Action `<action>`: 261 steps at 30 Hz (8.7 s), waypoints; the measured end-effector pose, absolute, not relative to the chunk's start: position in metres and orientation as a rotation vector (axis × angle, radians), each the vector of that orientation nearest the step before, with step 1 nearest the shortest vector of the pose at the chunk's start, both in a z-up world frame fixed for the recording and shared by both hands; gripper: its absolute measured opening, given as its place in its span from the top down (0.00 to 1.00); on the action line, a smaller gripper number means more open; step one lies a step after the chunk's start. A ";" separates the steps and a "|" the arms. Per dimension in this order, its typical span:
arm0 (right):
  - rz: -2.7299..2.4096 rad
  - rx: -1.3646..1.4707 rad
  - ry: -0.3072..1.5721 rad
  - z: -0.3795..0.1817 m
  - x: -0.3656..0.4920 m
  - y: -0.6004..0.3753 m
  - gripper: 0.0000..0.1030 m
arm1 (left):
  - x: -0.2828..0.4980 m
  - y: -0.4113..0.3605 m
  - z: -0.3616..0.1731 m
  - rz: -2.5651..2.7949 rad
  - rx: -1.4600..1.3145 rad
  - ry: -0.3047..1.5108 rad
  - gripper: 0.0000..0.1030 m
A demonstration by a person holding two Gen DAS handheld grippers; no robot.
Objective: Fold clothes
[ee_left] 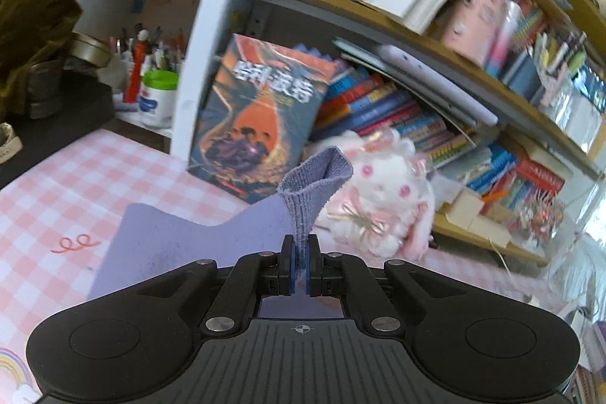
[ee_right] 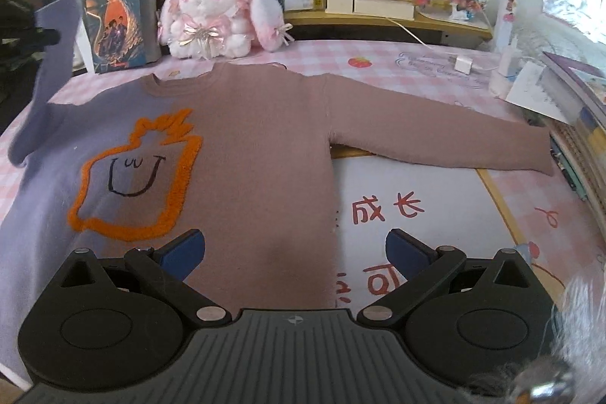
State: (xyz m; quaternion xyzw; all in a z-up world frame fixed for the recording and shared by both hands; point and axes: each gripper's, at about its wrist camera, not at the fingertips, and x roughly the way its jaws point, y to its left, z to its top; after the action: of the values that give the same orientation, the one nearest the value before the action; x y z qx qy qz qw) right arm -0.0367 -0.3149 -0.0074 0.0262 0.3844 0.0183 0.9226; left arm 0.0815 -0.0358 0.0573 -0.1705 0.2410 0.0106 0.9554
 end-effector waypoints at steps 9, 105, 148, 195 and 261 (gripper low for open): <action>0.065 0.064 0.789 -0.011 -0.029 -0.336 0.00 | 0.087 -0.091 0.053 -0.036 -0.290 0.501 0.97; -0.088 0.088 0.841 -0.014 -0.083 -0.245 0.39 | -0.066 0.102 -0.015 0.096 -0.382 0.770 0.70; -0.117 0.176 0.789 -0.016 -0.028 -0.412 0.11 | -0.046 -0.109 -0.016 0.178 -0.140 0.799 0.21; -0.280 0.587 0.609 -0.049 0.103 -0.566 0.35 | -0.069 -0.175 0.014 0.519 0.016 0.902 0.16; 0.535 0.850 0.551 0.097 0.136 -0.333 0.92 | -0.080 -0.044 0.019 0.244 -0.031 0.646 0.16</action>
State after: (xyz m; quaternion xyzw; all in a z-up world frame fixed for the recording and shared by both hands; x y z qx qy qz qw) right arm 0.1363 -0.3330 0.0973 0.4021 0.2608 0.2529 0.8404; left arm -0.0803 -0.0436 0.0192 -0.0152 0.3168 0.1194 0.9408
